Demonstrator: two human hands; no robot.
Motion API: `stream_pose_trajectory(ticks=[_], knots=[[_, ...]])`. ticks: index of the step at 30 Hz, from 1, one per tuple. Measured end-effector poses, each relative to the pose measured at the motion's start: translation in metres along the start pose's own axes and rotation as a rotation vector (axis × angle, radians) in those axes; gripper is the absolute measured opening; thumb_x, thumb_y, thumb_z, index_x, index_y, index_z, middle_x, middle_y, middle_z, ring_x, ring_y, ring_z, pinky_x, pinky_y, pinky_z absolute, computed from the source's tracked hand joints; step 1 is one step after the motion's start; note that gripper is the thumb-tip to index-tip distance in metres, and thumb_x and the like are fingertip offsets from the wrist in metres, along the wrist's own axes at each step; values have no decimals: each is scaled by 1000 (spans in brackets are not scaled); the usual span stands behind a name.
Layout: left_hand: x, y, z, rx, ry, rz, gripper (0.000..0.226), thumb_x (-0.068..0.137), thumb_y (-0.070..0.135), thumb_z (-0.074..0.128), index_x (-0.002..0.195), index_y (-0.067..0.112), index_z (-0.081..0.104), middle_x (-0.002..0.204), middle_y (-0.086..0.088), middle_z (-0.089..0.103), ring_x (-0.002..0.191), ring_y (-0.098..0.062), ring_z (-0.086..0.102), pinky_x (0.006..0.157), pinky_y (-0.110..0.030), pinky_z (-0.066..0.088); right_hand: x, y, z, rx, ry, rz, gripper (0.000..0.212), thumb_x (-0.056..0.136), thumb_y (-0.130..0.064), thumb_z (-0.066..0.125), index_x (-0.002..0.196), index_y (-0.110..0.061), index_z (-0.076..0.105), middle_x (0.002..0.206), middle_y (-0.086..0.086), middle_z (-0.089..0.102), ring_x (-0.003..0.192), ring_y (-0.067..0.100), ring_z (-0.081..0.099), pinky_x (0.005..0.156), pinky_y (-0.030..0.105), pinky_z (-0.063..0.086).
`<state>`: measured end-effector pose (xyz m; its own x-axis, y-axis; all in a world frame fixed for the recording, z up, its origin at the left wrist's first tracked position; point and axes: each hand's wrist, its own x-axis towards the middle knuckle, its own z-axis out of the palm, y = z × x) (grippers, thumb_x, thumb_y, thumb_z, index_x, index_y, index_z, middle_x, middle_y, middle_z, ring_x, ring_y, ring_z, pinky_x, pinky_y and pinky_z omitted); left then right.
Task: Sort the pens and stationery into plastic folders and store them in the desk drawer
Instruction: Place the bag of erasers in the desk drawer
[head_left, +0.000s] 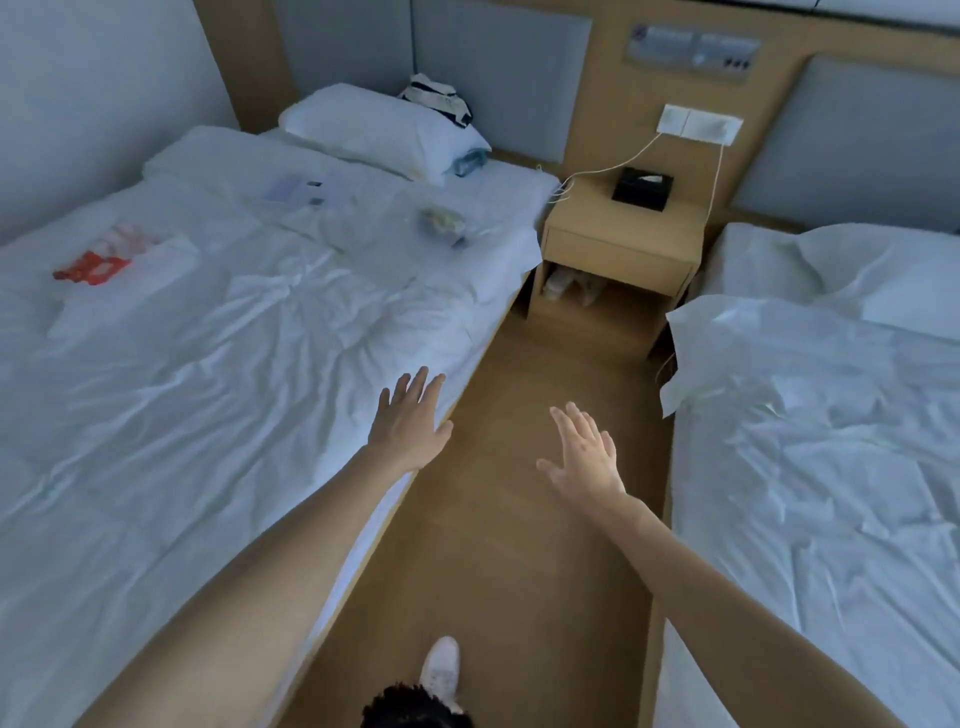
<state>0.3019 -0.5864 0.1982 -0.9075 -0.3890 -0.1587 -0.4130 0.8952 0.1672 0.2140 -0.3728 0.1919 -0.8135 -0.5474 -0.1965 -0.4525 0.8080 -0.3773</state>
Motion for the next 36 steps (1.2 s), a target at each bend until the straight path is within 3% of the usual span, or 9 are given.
stream_pose_trajectory(ticks=[5, 14, 25, 31, 36], knots=[[118, -7, -25, 17, 16, 61, 63, 99, 36, 38, 150, 16, 9, 159, -4, 4, 145, -26, 6, 115, -44, 11, 94, -3, -28, 6, 70, 40, 72, 94, -29, 54, 151, -20, 11, 159, 1, 5, 147, 19, 1, 117, 38, 1], [297, 23, -10, -35, -53, 105, 64, 99, 34, 38, 151, 16, 6, 159, -4, 2, 145, -24, 4, 116, -43, 7, 277, 38, -48, 22, 4, 68, 73, 94, -30, 55, 151, -20, 10, 159, 2, 5, 146, 20, 2, 117, 40, 3], [504, 28, -35, -46, -17, -148, 61, 100, 34, 36, 151, 17, 7, 159, -3, 3, 145, -21, 8, 116, -41, 11, 552, 61, -144, -3, -7, -109, 71, 94, -28, 55, 151, -19, 13, 159, 2, 10, 146, 19, 5, 117, 40, 5], [599, -5, -35, -41, -63, -289, 63, 101, 34, 36, 151, 16, 3, 160, -4, -1, 146, -22, 5, 117, -40, 9, 665, 28, -133, -52, -134, -280, 70, 95, -30, 52, 151, -19, 11, 159, 2, 5, 146, 19, 5, 117, 40, 8], [690, -45, -47, -109, 12, -378, 65, 98, 33, 43, 150, 15, 9, 158, -5, 9, 144, -23, 13, 115, -40, 15, 770, -5, -129, -101, -185, -370, 70, 96, -32, 50, 151, -18, 9, 159, 3, 3, 146, 19, 5, 117, 41, 8]])
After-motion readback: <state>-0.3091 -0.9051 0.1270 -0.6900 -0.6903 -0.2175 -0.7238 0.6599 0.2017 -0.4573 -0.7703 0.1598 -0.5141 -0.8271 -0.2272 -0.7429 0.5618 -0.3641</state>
